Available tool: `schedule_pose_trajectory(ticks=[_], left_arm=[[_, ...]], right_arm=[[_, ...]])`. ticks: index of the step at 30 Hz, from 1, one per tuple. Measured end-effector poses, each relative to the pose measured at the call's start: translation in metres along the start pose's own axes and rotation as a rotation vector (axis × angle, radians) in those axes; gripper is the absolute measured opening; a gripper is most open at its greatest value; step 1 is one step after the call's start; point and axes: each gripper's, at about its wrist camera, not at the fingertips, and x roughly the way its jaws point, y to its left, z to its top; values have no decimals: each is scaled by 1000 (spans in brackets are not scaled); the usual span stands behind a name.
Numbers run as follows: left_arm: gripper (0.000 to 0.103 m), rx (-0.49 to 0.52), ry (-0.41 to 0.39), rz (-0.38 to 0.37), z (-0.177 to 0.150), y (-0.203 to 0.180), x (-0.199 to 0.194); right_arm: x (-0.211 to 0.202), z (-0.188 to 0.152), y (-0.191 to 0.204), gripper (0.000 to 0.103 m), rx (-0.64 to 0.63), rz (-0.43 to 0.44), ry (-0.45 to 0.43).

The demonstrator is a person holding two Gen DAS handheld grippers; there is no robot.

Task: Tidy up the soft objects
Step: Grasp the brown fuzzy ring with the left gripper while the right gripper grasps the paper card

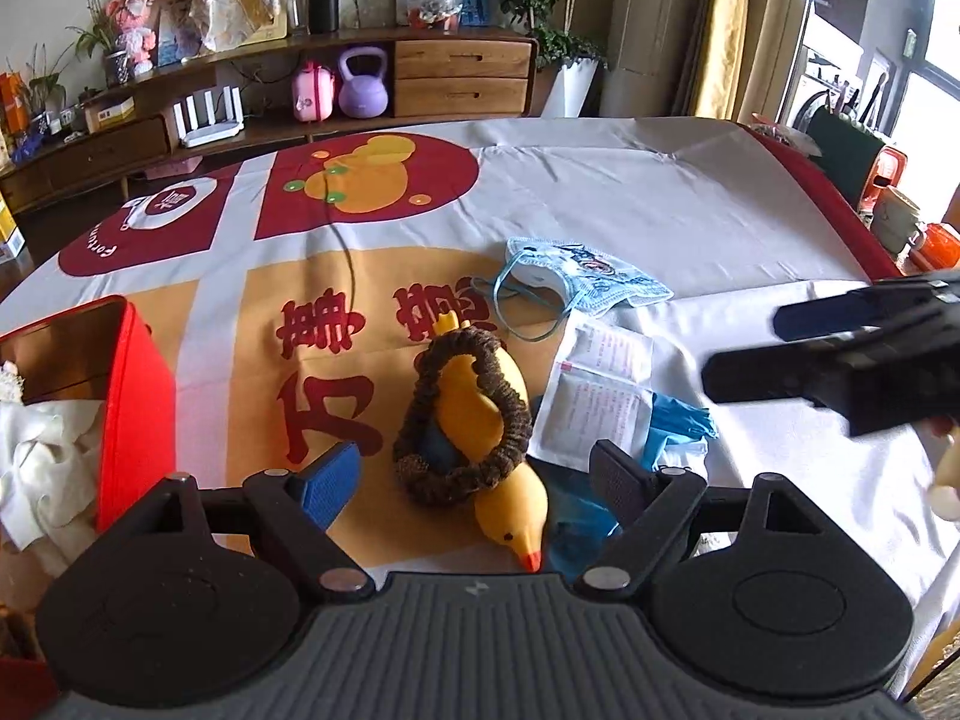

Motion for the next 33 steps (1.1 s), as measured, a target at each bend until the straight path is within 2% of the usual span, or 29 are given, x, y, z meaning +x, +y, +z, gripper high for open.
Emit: schedule_pose_trajectory(ticks=[2,5,8,9,11,13,18,20,26,29,33], left_arm=[[84,11,-4,0,0,-2,2],[75,10,-6,-12,0,-3,4],[73,10,-15,-16,0,-3,4],[67,9,-18,-19,0,-3,4],[61,5,-13,-30,1,-1,6],[60,1,-13,-39,1,0,7],[40,1,-4,-60,-1,1,10],[35,-16,7,-70,-2,4,13],[31,-33,9,-86,-4,9,17],[28,-21,2,-88,-5,7,17],[25,-16,-3,-93,-5,8,16]], right_arm=[[9,5,2,90,27,-6,10],[20,11,6,90,64,-20,21],[29,16,9,90,106,-36,27],[32,17,10,90,122,-44,31],[38,20,11,90,153,-55,40],[44,22,13,90,172,-64,49],[55,26,21,87,200,-103,65],[59,26,23,87,214,-118,71],[69,25,24,86,255,-169,92],[72,23,27,76,251,-169,100],[71,21,30,57,242,-155,101]])
